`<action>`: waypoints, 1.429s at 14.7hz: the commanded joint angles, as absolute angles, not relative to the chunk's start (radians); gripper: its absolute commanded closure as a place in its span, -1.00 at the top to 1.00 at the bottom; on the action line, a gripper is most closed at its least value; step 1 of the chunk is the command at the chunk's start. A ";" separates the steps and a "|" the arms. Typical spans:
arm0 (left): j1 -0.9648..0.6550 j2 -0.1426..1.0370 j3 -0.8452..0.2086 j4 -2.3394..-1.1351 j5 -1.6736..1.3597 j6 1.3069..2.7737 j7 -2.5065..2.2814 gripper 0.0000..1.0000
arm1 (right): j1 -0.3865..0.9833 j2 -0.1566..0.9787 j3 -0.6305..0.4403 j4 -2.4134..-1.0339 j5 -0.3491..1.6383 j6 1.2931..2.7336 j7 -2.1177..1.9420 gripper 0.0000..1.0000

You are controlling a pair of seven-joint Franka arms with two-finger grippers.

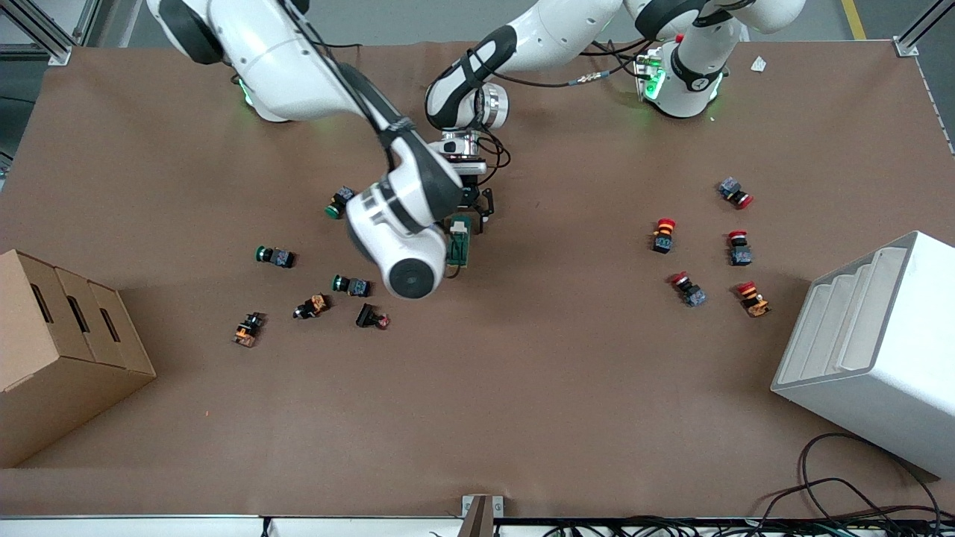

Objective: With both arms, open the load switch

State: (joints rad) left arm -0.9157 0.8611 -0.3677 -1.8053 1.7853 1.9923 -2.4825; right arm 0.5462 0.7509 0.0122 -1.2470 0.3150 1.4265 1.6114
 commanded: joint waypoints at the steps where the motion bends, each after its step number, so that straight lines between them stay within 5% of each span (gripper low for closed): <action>1: -0.890 0.844 -0.371 -1.789 1.778 2.035 -2.384 0.99 | 0.444 0.644 0.031 -1.279 0.188 1.416 1.353 1.00; 10: -0.620 0.614 -0.520 -1.657 1.229 2.180 -1.845 1.00 | 0.145 0.516 0.031 -1.285 -0.012 1.572 0.533 1.00; 19: -0.290 0.433 -0.528 -1.499 0.692 2.168 -1.228 1.00 | -0.072 0.310 0.031 -1.411 -0.011 1.578 0.074 1.00; 21: -0.229 0.387 -0.526 -1.497 0.602 2.067 -1.104 1.00 | -0.072 0.258 0.031 -1.459 -0.012 1.583 0.074 1.00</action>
